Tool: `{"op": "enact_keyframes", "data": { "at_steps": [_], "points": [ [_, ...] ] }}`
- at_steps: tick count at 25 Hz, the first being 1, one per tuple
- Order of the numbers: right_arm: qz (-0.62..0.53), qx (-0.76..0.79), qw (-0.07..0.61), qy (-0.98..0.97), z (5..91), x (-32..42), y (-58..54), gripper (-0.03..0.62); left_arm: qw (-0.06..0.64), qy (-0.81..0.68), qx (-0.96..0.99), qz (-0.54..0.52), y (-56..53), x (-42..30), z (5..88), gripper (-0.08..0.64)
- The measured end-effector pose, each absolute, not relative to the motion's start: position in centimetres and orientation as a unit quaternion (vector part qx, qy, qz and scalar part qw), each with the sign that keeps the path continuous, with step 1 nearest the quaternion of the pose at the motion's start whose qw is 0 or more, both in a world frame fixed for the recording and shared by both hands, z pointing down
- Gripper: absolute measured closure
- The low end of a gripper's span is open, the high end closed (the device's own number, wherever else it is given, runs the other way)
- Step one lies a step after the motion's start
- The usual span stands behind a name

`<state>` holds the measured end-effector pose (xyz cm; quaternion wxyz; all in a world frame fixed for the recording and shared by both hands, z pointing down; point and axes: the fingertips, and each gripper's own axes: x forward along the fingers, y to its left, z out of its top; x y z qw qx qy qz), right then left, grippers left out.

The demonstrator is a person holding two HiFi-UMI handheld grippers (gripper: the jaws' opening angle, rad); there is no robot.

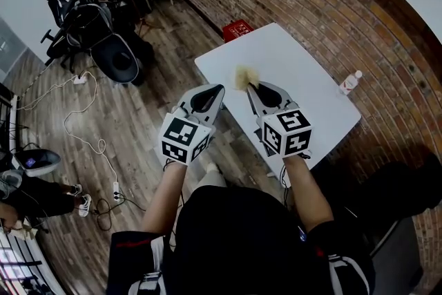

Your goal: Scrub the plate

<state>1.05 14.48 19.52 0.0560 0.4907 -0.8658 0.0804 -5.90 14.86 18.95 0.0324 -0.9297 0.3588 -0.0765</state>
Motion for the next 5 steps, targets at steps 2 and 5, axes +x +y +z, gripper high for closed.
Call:
{"op": "enact_keyframes", "data": {
  "at_steps": [2, 5],
  "points": [
    [0.081, 0.493, 0.056, -0.865, 19.67, 1.12, 14.34, 0.554, 0.032, 0.359, -0.93, -0.074, 14.75, -6.07, 18.92, 0.54],
    [0.082, 0.494, 0.055, -0.864, 19.8, 1.12, 14.1, 0.554, 0.033, 0.362, -0.929, -0.072, 14.49, -6.34, 18.88, 0.54]
  ]
}}
